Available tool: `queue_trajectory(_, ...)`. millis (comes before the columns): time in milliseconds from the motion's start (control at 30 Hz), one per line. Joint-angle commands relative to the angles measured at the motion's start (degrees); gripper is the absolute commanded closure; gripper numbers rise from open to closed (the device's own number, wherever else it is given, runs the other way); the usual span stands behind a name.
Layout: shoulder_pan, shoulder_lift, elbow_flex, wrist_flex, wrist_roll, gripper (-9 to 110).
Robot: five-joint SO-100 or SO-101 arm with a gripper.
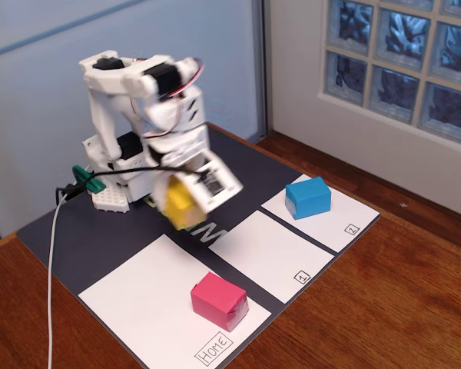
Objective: Move box yellow to home
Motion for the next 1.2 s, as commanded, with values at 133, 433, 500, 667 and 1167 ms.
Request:
queue_trajectory(133, 11.6, -0.09, -0.26, -2.37, -2.11, 102)
queue_trajectory(433, 17.84, -5.45, 8.44, -19.78, -5.63, 102)
queue_trajectory(500, 18.11, -6.42, 10.2, -23.64, -6.06, 102)
queue_trajectory(667, 18.11, -8.7, 14.24, -31.11, -6.77, 102)
queue_trajectory(1167, 19.6, -12.83, 18.72, -41.13, -8.61, 102)
